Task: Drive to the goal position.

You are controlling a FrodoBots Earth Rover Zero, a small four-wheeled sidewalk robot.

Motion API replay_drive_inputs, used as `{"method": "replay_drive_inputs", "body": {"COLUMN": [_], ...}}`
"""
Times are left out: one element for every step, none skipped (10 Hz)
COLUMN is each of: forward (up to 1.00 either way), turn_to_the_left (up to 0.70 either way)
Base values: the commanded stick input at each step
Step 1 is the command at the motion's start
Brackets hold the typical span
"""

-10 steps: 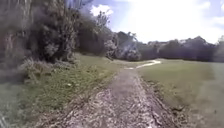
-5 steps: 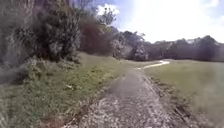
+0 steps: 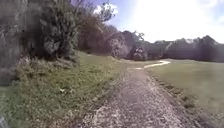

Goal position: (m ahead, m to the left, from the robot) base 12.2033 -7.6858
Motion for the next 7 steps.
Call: {"method": "replay_drive_inputs", "body": {"forward": [0.00, 0.00, 0.00, 0.00, 0.00, 0.00, 0.00], "turn_to_the_left": [0.00, 0.00, 0.00, 0.00, 0.00, 0.00, 0.00]}}
